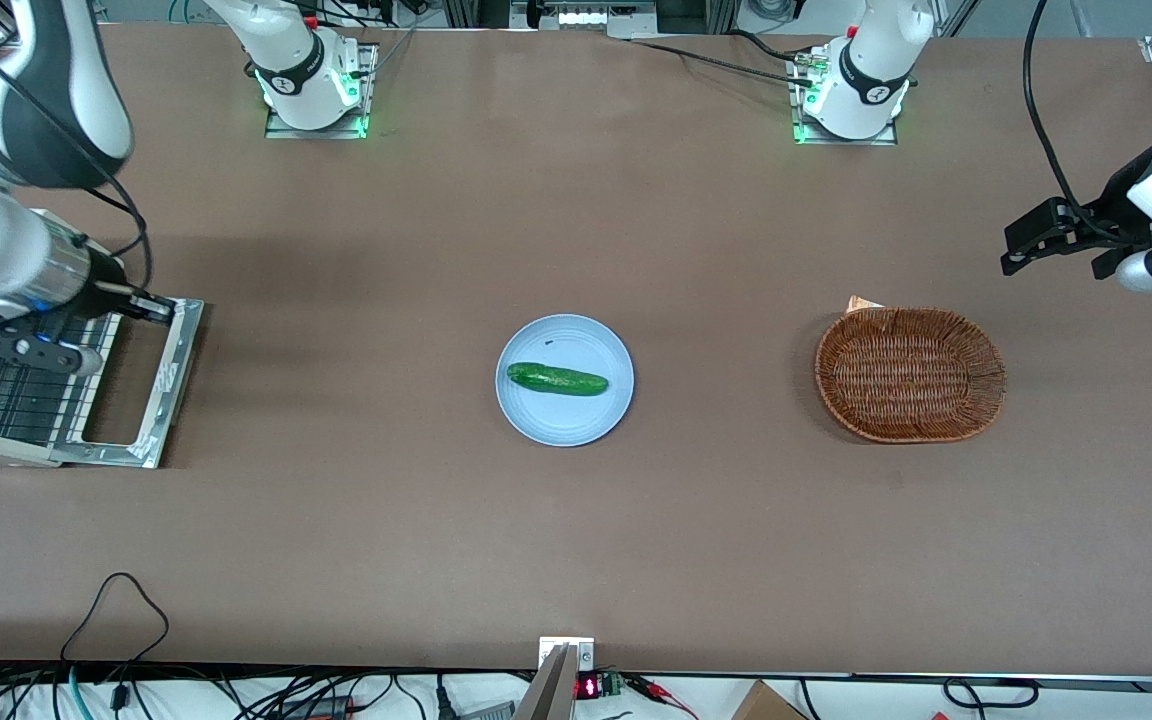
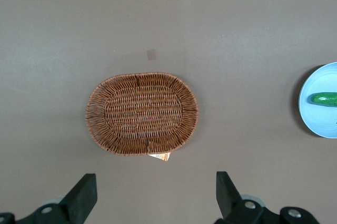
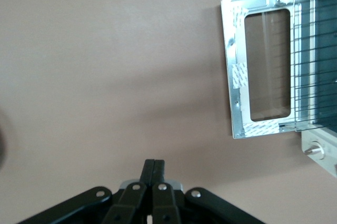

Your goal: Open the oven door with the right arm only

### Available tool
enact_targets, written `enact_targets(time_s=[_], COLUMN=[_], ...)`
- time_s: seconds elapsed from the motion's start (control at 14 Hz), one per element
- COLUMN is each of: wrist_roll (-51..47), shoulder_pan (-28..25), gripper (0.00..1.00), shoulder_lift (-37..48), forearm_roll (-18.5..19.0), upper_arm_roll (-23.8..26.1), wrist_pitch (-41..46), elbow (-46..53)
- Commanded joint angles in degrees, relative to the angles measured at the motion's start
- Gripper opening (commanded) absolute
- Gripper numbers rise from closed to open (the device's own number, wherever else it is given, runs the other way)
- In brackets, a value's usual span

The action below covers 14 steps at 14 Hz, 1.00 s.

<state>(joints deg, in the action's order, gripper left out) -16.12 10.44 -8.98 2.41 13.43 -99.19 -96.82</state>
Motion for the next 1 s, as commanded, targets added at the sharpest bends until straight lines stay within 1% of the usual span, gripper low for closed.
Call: enact_targets(time_s=[0.0,0.07,0.14,0.21,0.29,0.36,0.64,0.93], wrist_roll=[3.7,4.0,5.0,5.1,4.9,3.6,3.9,3.4], shoulder_pan=[0.1,0.1,0.1,0.2,0.2,0.1,0.2,0.1], gripper=[0.03,0.04,0.09,0.11,0.28,0.99,1.00,1.00], shoulder_lift=[-0.1,0.1,0.4,0.4,0.4,0.4,0.5,0.8], forearm_roll=[-2.0,-2.1,-2.2,-2.6,-3.5,-3.5,-3.2,-2.8], upper_arm_roll=[0.0,-0.1,-0.2,-0.3,-0.5,-0.4,-0.5,-0.1], wrist_pitch=[5.1,5.5,5.6,6.0,6.5,6.5,6.3,3.1], elbow=[4.4,4.6,5.0,5.5,6.4,6.6,6.9,6.7])
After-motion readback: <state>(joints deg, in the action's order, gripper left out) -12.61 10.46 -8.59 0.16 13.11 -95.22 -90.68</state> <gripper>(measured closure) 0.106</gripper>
